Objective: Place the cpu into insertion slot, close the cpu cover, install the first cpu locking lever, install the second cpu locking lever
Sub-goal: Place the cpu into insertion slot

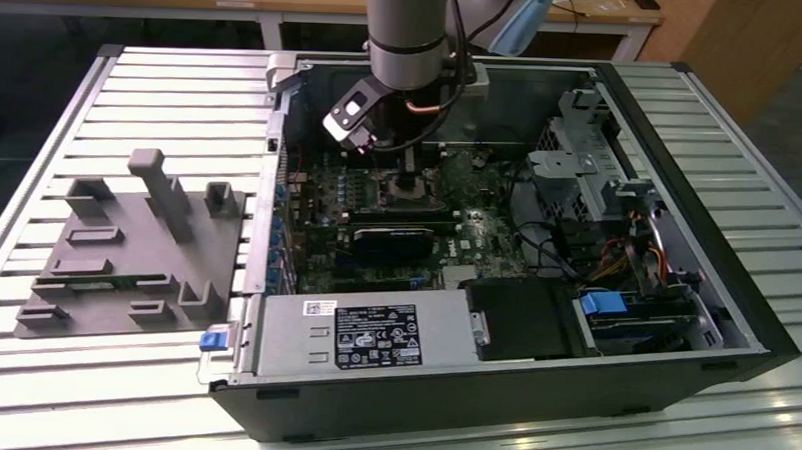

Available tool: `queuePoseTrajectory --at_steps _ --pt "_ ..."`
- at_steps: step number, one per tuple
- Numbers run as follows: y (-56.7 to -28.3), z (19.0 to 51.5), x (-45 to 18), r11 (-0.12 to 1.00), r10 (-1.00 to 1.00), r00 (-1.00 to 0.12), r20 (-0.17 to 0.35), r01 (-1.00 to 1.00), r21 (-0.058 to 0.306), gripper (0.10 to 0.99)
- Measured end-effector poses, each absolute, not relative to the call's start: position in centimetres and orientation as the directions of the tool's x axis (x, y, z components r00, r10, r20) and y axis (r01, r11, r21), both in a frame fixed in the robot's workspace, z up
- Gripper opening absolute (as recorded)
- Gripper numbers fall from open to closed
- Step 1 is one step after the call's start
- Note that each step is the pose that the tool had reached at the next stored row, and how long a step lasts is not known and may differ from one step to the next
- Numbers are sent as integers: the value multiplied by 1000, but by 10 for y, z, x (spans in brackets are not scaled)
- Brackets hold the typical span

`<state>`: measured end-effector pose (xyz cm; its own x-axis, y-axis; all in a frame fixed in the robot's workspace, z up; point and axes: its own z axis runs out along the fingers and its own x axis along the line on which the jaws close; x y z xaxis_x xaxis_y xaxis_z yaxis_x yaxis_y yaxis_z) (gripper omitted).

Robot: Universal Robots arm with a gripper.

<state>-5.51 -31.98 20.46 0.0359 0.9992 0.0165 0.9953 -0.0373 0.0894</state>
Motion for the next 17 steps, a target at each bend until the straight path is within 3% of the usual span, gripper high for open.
queuePoseTrajectory --at_steps 17 --pt "-320 202 -55 -37 999 36 17 995 90 102"
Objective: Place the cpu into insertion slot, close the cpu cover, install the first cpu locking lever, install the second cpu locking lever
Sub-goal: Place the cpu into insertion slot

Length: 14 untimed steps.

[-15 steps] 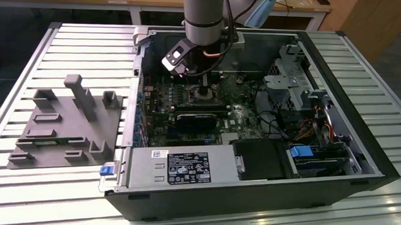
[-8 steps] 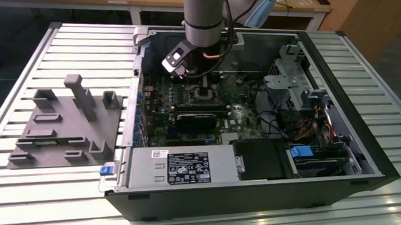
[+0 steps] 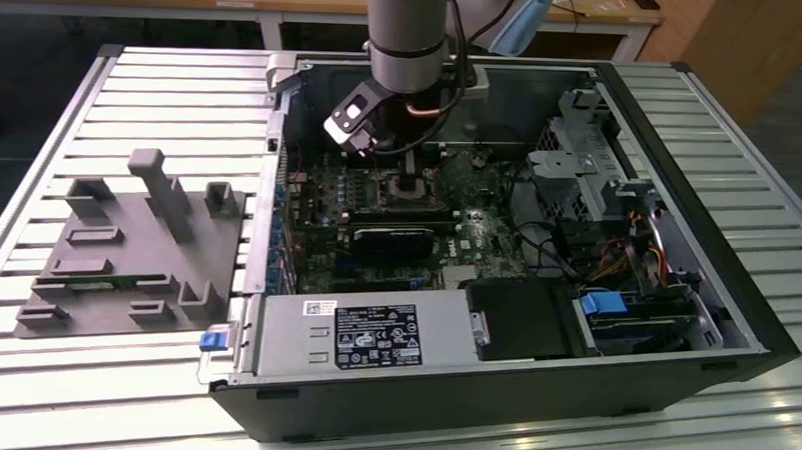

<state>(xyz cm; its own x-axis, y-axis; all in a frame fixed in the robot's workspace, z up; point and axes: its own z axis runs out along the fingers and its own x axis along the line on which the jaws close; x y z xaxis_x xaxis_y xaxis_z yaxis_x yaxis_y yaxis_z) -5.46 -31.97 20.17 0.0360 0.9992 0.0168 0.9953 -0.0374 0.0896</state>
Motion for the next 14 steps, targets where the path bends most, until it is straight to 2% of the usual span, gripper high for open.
queuePoseTrajectory --at_steps 14 --pt "-320 242 -55 -37 999 36 16 995 90 102"
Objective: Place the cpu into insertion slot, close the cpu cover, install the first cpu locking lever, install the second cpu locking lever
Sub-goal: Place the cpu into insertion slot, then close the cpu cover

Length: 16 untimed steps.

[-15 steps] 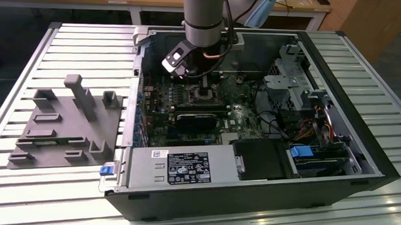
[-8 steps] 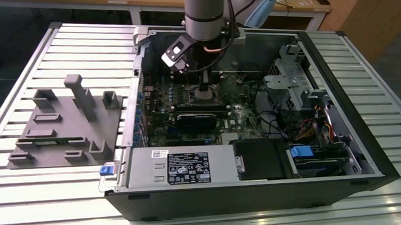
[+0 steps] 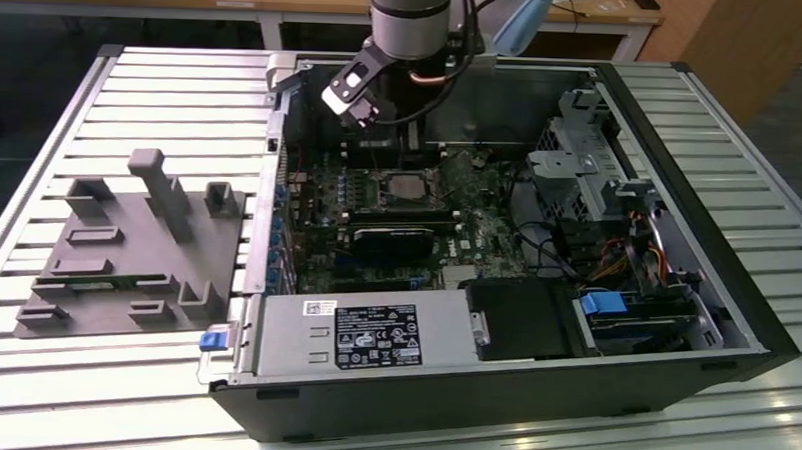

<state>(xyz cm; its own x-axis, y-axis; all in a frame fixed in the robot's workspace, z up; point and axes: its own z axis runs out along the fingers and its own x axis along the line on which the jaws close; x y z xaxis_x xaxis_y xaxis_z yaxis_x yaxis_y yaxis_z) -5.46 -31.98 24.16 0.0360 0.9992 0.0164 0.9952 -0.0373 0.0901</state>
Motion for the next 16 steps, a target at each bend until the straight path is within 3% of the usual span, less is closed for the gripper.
queuePoseTrajectory --at_steps 16 --pt "-320 254 -55 -37 999 36 16 995 91 102"
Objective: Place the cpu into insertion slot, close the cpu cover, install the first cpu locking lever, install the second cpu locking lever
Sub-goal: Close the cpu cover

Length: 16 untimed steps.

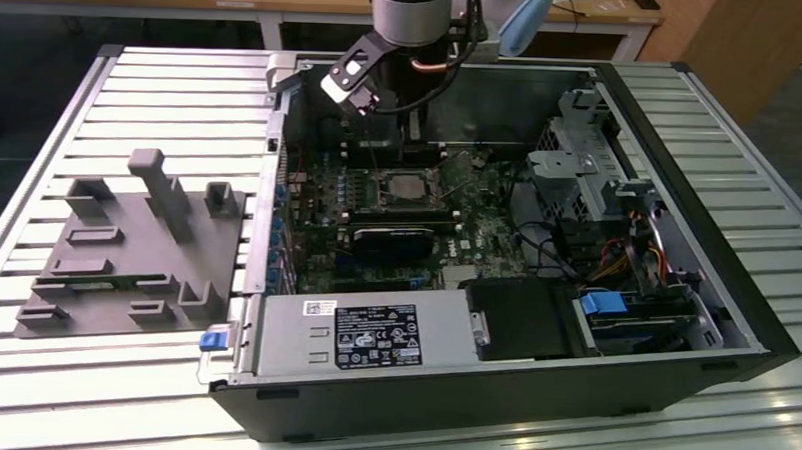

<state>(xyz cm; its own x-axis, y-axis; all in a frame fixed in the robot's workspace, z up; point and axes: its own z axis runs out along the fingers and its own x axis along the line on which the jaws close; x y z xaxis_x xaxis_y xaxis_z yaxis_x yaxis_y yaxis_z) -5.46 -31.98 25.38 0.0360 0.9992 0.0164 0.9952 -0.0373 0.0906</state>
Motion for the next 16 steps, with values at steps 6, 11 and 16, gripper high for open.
queuePoseTrajectory --at_steps 6,11,16 --pt "-320 257 -55 -37 999 36 16 995 91 102" --pt "-320 265 -55 -37 999 36 17 995 91 102" --pt "-320 267 -55 -37 999 36 17 995 91 102"
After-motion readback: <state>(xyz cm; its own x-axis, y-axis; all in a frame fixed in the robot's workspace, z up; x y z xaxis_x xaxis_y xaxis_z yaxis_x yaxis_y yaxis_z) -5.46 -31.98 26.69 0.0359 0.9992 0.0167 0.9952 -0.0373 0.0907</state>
